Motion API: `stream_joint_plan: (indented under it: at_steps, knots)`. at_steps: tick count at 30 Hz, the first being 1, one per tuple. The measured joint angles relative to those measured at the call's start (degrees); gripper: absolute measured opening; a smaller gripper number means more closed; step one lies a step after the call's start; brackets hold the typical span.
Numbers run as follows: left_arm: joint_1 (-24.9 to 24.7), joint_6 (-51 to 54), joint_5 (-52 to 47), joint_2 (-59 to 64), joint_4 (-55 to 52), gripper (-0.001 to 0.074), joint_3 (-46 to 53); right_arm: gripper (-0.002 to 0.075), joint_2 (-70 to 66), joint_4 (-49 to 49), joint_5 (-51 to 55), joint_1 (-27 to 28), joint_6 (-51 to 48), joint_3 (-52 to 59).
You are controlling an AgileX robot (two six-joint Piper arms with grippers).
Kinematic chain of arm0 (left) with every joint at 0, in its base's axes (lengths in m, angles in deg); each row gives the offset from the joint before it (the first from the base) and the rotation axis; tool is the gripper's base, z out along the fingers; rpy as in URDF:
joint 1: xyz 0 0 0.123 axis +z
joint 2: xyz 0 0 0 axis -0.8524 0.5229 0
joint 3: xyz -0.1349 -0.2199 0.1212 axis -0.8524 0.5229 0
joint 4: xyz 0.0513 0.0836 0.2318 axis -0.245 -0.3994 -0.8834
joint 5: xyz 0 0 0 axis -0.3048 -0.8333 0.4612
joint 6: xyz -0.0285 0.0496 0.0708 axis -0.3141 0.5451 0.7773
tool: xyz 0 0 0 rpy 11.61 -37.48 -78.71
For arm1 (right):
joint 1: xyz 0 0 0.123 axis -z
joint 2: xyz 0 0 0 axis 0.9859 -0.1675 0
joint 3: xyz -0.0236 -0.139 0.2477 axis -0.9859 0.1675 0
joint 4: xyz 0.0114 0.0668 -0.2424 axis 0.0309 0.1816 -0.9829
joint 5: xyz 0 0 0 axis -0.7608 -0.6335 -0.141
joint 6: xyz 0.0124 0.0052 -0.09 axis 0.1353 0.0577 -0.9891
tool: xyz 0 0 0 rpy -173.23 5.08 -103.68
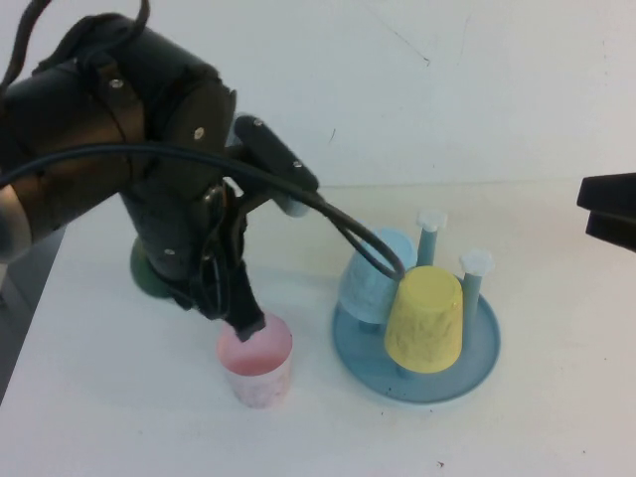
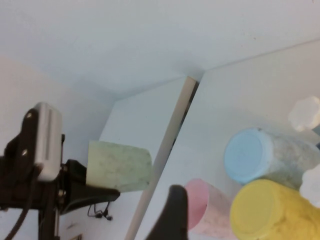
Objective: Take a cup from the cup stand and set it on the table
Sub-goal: Place the cup on the table
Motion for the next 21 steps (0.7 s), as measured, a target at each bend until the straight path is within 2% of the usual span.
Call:
stream_joint_plan:
  at_steps: [7, 13, 21]
  knots:
    - [8.7, 0.3, 0.3, 0.2, 4.3, 0.0019, 3.7, 0.0692, 0.0, -1.4, 0.0, 0.0, 0.0, 0.0]
    - [9.9, 2.6, 0.4, 1.4, 4.9, 0.0018, 3.7, 0.0692, 0.0, -2.6, 0.0, 0.0, 0.0, 0.0]
    - [10.1, 5.0, 1.0, 9.9, 5.3, 0.0018, 3.7, 0.0692, 0.0, -3.1, 0.0, 0.0, 0.0, 0.0]
